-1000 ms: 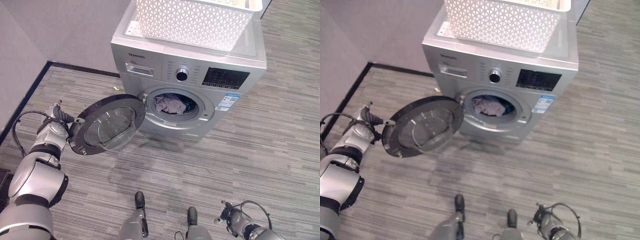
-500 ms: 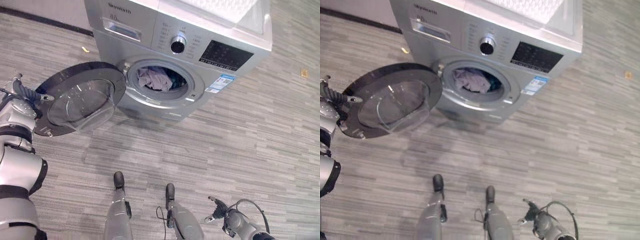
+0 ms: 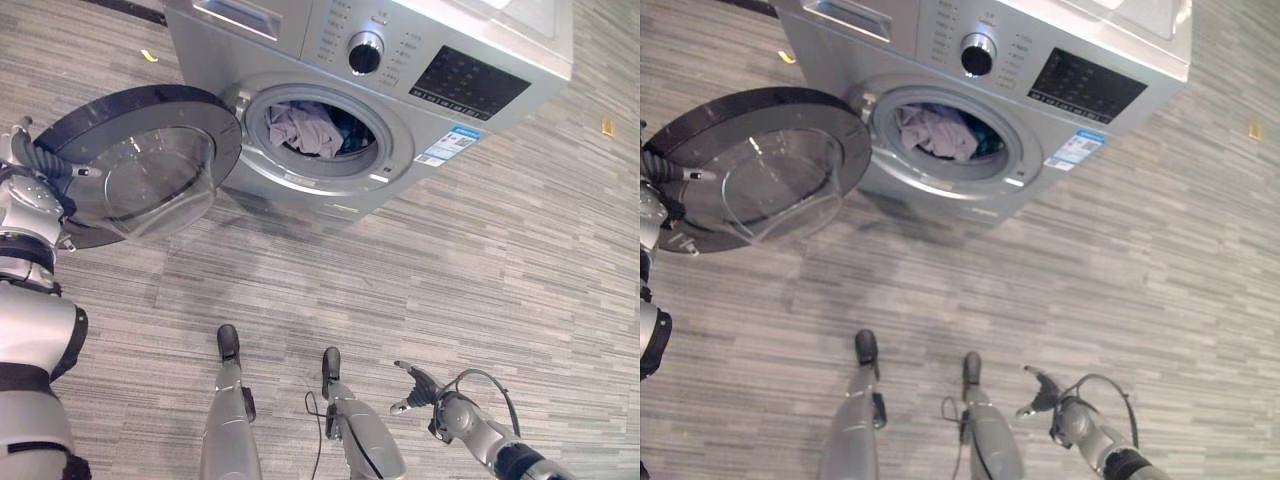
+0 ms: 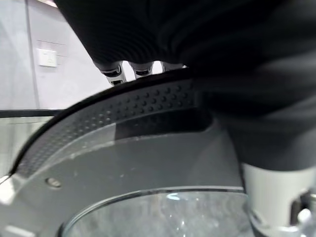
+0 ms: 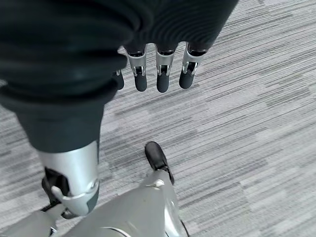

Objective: Grab the laundry basket,head to the washer,open it,put in the laundry and shut it.

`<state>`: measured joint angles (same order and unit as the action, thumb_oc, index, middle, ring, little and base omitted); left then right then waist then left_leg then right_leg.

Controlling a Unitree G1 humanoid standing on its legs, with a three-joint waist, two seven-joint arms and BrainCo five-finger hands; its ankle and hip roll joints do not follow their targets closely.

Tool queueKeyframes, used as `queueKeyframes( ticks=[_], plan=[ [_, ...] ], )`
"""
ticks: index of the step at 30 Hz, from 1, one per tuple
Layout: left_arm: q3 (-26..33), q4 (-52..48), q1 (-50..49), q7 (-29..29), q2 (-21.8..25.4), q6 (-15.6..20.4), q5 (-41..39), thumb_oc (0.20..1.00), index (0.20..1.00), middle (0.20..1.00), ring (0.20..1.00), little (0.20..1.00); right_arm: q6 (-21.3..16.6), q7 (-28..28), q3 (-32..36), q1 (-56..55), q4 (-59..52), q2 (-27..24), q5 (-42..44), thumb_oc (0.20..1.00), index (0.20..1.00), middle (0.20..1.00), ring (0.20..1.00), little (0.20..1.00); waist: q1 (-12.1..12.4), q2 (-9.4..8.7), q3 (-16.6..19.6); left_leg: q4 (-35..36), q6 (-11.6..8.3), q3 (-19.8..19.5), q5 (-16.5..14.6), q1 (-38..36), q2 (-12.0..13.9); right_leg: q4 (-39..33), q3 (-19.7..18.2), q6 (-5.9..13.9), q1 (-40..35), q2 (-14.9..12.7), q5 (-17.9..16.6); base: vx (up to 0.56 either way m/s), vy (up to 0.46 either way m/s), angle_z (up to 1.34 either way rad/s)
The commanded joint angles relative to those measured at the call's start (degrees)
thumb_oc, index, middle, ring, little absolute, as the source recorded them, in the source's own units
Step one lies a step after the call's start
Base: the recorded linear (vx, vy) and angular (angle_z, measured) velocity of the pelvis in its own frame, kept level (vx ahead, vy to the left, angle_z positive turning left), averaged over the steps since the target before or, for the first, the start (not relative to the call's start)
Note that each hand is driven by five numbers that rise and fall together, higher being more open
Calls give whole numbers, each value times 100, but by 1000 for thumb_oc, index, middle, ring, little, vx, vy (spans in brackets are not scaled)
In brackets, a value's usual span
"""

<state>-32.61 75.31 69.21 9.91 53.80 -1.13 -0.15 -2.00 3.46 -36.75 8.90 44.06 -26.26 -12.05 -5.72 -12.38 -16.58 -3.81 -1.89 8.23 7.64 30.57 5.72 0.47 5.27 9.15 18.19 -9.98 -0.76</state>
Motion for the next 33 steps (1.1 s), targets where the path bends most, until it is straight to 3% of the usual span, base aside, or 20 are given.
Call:
queueKeyframes(
  ticks=[1, 9, 11, 12, 14, 19, 21, 22, 23, 24, 25, 26, 27, 31, 33],
  plan=[
    [-72, -235, -396, -393, -256, 356, -175, 1000, 1000, 1000, 1000, 1000, -58, -63, 57, -201, -89, -428, 23, 1000, 1000, 1000, 1000, 1000, -133, 115, -10, -425, -159, -210, -754, 4, 232, -77, -158, 472, -320, -366, -1052, 0, 0, 0],
    [719, -1124, -2206, -789, -756, 569, -824, 1000, 1000, 1000, 1000, 1000, -36, -221, 224, -258, -507, -686, -71, 1000, 1000, 1000, 1000, 1000, 35, 356, -10, -572, -163, -177, -851, -125, 198, 126, -128, 413, -412, -425, -722, 0, 0, 0],
    [1092, -1447, -3002, -1006, -955, 660, -1250, 1000, 1000, 1000, 1000, 1000, -46, -324, 333, -344, -640, -802, -180, 1000, 1000, 1000, 1000, 1000, 122, 473, 10, -673, -141, -199, -930, -239, 185, 385, -152, 336, -451, -424, -369, 0, 0, 0],
    [1102, -1457, -3018, -1005, -958, 657, -1249, 1000, 1000, 1000, 1000, 1000, -44, -325, 329, -348, -644, -809, -180, 1000, 1000, 1000, 1000, 1000, 117, 477, 13, -674, -141, -200, -932, -242, 185, 392, -152, 335, -452, -424, -363, 0, 0, 0],
    [1403, -1797, -3696, -1039, -1340, 762, -1641, 1000, 1000, 1000, 1000, 1000, -33, -335, 490, -413, -585, -832, -321, 1000, 1000, 1000, 1000, 1000, 191, 592, 25, -715, -142, -251, -934, -368, 156, 662, -155, 256, -473, -396, -12, 21, -39, -1],
    [1663, -2201, -4395, -1183, -1951, 820, -2358, 1000, 1000, 1000, 1000, 1000, -44, -332, 716, -504, -607, -853, -372, 1000, 1000, 1000, 1000, 1000, 218, 683, 111, -685, -183, -264, -890, -585, 139, 764, -136, 160, -578, -348, 208, 18, -63, 2],
    [1501, -2134, -4399, -1233, -2665, 872, -2429, 1000, 1000, 1000, 1000, 1000, -95, -327, 811, -493, -696, -876, -381, 1000, 1000, 1000, 1000, 1000, 162, 692, 214, -623, -177, -202, -737, -707, 169, 748, -162, 113, -638, -319, 227, -52, -73, 2],
    [1500, -2133, -4398, -1232, -2667, 872, -2429, 1000, 1000, 1000, 1000, 1000, -95, -327, 813, -494, -697, -878, -381, 1000, 1000, 1000, 1000, 1000, 164, 693, 211, -621, -178, -201, -737, -711, 170, 748, -163, 113, -641, -319, 227, -52, -87, 0],
    [1378, -2073, -4299, -1224, -3004, 880, -2447, 1000, 1000, 1000, 1000, 1000, -101, -287, 812, -487, -680, -849, -394, 1000, 1000, 1000, 1000, 1000, 120, 680, 235, -594, -191, -199, -720, -784, 192, 781, -193, 89, -667, -291, 297, -7, -108, -3],
    [1090, -1966, -4021, -1138, -3644, 940, -2437, 1000, 1000, 1000, 1000, 1000, -101, -194, 808, -477, -619, -768, -379, 1000, 1000, 1000, 1000, 1000, 8, 657, 261, -504, -220, -176, -668, -900, 236, 831, -272, 51, -677, -231, 398, -7, -108, -5],
    [1089, -1964, -4019, -1138, -3646, 941, -2436, 1000, 1000, 1000, 1000, 1000, -102, -194, 810, -477, -619, -769, -379, 1000, 1000, 1000, 1000, 1000, 11, 658, 258, -501, -220, -174, -668, -904, 236, 831, -274, 50, -679, -230, 399, -38, -131, -3],
    [748, -1945, -3681, -960, -4209, 1019, -2336, 1000, 1000, 1000, 1000, 1000, -100, -64, 751, -463, -571, -671, -377, 1000, 1000, 1000, 1000, 1000, -144, 604, 284, -408, -246, -122, -607, -973, 290, 832, -369, 30, -658, -165, 434, -46, -110, -11],
    [587, -1961, -3525, -864, -4421, 1061, -2318, 1000, 1000, 1000, 1000, 1000, -104, 0, 725, -477, -597, -648, -353, 1000, 1000, 1000, 1000, 1000, -218, 568, 297, -349, -253, -93, -569, -994, 319, 824, -407, 22, -646, -135, 442, -72, -152, -9],
    [70, -2340, -3176, -592, -4819, 1304, -2131, 1000, 1000, 1000, 1000, 1000, -168, 146, 627, -528, -608, -500, -244, 1000, 1000, 1000, 1000, 1000, -388, 478, 324, -127, -281, 22, -399, -1039, 433, 798, -536, 17, -535, -28, 424, -59, -104, -30],
    [-350, -3234, -3200, -375, -4845, 1570, -1955, 1000, 1000, 1000, 1000, 1000, -202, 233, 635, -768, -444, -355, -189, 1000, 1000, 1000, 1000, 1000, -375, 488, 357, 97, -301, 22, -234, -1077, 503, 743, -547, -4, -514, 42, 437, -40, -138, -39]
  ],
)
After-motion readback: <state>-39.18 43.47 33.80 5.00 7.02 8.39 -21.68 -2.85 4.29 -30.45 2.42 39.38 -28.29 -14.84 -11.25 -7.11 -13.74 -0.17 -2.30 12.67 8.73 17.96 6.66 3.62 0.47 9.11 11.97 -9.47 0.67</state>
